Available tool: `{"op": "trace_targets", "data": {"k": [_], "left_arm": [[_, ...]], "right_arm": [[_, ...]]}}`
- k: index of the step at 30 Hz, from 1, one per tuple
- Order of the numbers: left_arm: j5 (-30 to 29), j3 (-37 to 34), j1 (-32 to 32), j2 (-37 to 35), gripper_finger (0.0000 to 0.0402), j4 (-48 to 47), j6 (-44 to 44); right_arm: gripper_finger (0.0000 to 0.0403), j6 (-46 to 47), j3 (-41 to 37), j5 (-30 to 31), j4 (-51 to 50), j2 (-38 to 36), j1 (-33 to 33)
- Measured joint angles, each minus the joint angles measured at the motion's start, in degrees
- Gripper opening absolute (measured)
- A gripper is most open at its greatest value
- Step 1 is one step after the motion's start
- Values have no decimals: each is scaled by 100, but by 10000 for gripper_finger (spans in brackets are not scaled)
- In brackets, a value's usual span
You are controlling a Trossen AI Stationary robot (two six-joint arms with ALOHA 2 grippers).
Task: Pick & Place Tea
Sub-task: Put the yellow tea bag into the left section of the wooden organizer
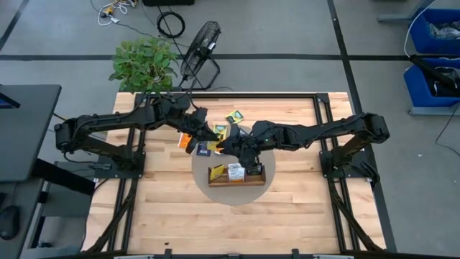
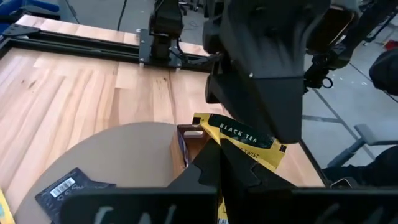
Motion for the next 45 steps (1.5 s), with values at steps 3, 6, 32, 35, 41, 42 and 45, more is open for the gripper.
{"op": "trace_targets", "data": {"k": [3, 6, 32, 35, 41, 42, 45], "left_arm": [[0, 2, 0, 39, 3, -5, -73], [0, 2, 0, 37, 3, 20, -80], [834, 4, -166, 37, 3, -227, -272], [848, 4, -192, 39, 3, -247, -275], [859, 4, -197, 39, 3, -241, -274], [857, 4, -197, 39, 3, -239, -276], [855, 4, -195, 39, 3, -241, -276]], "right_arm": [[152, -5, 0, -100, 46, -4, -9], [146, 41, 0, -57, 49, -4, -11], [102, -87, 0, 54, 175, -4, -127], [101, -97, 0, 96, 131, -4, -130], [100, 60, 0, -21, 70, -4, -134], [100, 41, 0, -23, 74, -4, -134], [100, 35, 1, -48, 70, -4, -126]]}}
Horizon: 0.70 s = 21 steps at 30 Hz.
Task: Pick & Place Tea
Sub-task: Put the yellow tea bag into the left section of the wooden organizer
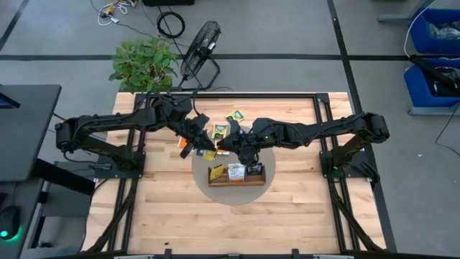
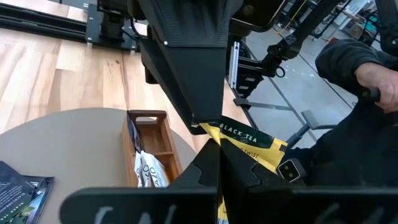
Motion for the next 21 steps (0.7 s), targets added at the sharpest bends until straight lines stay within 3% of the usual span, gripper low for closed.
{"op": "trace_targets", "data": {"k": [15, 21], "left_arm": [[-9, 0, 0, 0, 3, 40, -141], [-25, -7, 2, 13, 3, -132, -141]], "right_arm": [[100, -366, 15, -8, 224, 171, 10], [100, -751, 16, 312, 236, 326, 81]]}}
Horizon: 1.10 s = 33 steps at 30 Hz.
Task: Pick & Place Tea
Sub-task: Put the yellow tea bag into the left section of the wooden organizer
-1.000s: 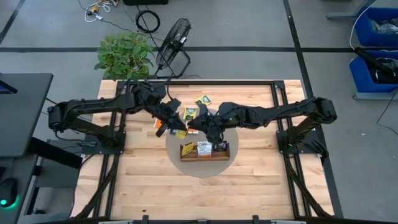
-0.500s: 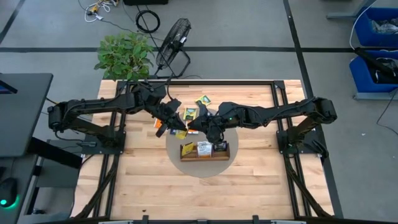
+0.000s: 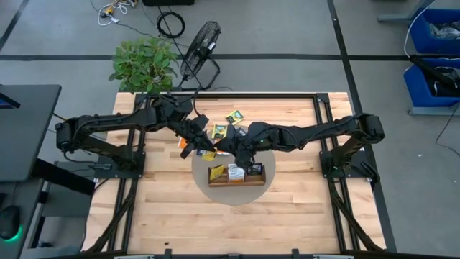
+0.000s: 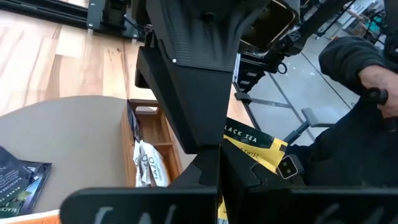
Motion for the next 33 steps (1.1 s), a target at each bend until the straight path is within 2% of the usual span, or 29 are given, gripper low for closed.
{"op": "trace_targets", "data": {"k": [5, 14, 23, 33], "left_arm": [[-2, 0, -2, 0, 3, -19, 47], [9, 0, -2, -4, 3, -45, 134], [-14, 0, 0, -5, 4, -37, 255], [-570, 13, 11, -18, 49, -126, 408]], "right_arm": [[86, 0, 0, 203, 12, 0, 99], [8, 266, -7, 323, 31, 0, 132], [2, 306, -9, 520, 24, 0, 171], [1, 819, -24, 1240, -652, -134, 301]]}}
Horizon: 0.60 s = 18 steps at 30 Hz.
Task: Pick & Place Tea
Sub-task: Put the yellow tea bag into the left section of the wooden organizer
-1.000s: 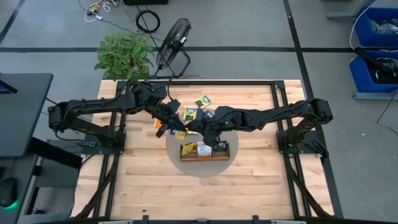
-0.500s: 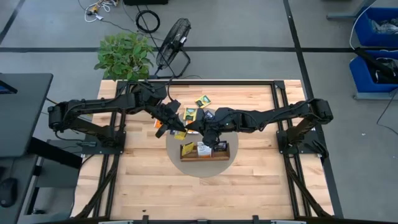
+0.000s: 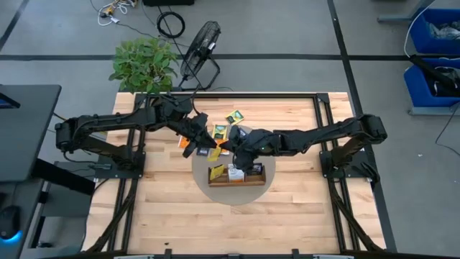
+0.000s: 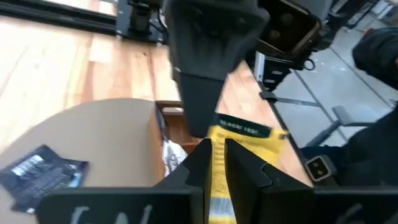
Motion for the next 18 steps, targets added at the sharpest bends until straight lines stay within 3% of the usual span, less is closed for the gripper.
{"op": "trace_targets", "data": {"k": [12, 18], "left_arm": [[-92, 0, -17, -50, 93, -307, 582], [-1162, 0, -72, -48, 145, -308, 927]], "right_arm": [[0, 1539, 2, 392, -960, -375, -124], [0, 2659, 2, 342, -1215, -384, -286]]}}
